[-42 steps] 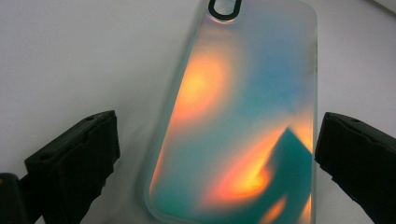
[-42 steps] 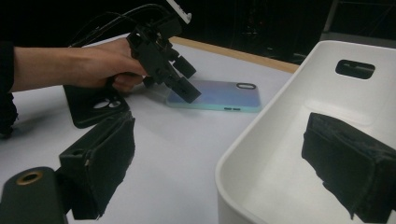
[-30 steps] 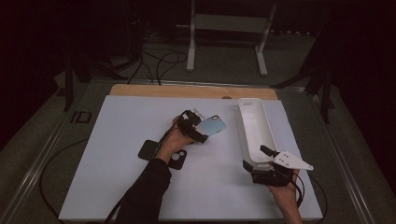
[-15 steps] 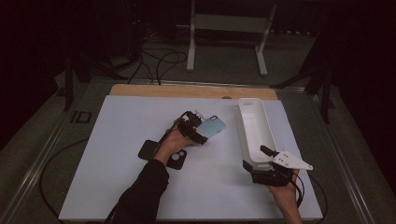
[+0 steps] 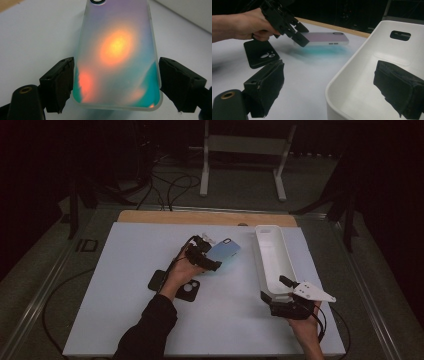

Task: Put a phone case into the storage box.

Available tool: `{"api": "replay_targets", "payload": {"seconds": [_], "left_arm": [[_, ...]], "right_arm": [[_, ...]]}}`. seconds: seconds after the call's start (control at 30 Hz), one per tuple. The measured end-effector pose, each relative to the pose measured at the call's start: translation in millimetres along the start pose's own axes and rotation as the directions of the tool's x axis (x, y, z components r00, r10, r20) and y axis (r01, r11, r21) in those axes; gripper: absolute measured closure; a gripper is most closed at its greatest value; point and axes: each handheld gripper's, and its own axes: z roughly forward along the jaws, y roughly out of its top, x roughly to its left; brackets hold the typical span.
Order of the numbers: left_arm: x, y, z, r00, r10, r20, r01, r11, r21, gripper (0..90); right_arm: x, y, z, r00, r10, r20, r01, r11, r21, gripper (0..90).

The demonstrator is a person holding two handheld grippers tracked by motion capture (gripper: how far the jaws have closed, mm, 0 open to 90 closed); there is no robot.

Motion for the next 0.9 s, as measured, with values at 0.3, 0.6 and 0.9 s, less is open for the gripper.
{"api": "replay_targets", "payload": {"seconds": [0.3, 0.6, 0.9], "left_arm": [[-4.2, -11.1, -35.1, 0.9996, 0.009, -0.026, -0.011, 0.9965, -0.083, 16.9], [-17.7, -28.0, -71.9, 0.9975, 0.053, -0.047, -0.060, 0.9855, -0.159, 17.0], [-33.4, -44.5, -109.2, 0.9953, 0.077, -0.058, -0.089, 0.9695, -0.228, 16.9]], "right_arm": [[-5.2, 2.1, -1.9, 0.9984, 0.055, -0.016, -0.055, 0.998, -0.023, 9.6], [-4.4, 10.1, 3.7, 0.9974, 0.060, -0.039, -0.060, 0.998, 0.013, 9.5], [-1.9, 29.9, 23.6, 0.9915, 0.077, -0.104, -0.071, 0.995, 0.066, 9.5]]}}
